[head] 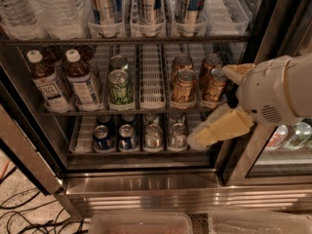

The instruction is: Pick redbull can from top shelf of fridge

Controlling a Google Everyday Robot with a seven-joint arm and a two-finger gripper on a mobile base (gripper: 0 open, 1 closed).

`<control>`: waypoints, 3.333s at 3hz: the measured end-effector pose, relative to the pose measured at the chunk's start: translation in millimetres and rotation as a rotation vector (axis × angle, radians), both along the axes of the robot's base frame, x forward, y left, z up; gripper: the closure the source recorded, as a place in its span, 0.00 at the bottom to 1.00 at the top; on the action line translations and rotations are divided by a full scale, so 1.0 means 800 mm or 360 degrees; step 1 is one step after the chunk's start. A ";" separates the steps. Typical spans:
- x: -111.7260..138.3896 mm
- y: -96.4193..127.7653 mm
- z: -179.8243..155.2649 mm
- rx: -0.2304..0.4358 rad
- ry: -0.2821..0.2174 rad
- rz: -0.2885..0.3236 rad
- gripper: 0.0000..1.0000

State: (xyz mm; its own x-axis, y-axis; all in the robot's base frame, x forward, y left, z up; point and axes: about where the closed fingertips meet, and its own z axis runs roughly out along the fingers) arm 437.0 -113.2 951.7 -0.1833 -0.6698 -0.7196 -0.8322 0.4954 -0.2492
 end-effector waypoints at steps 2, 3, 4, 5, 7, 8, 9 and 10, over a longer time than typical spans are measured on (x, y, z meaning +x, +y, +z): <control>0.004 0.046 0.020 0.0437 -0.0113 -0.0186 0.00; 0.019 0.071 0.024 0.0531 -0.0086 -0.0091 0.00; 0.017 0.075 0.026 0.0526 -0.0088 -0.0080 0.00; 0.007 0.080 0.011 0.0536 -0.0164 -0.0175 0.00; 0.053 0.032 0.030 0.0725 -0.0515 -0.0625 0.00; 0.061 0.007 0.027 0.0766 -0.0554 -0.0764 0.00; 0.059 0.017 0.032 0.0741 -0.0551 -0.0725 0.00; 0.068 0.022 0.040 0.0732 -0.0554 -0.0722 0.00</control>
Offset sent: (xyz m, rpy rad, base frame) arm 0.0100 0.0514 0.0216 0.4469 -0.0876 -0.1973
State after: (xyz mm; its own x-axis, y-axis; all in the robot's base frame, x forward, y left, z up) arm 491.7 -95.7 983.4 -0.0806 -0.1982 -0.9768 -0.4308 0.8907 -0.1452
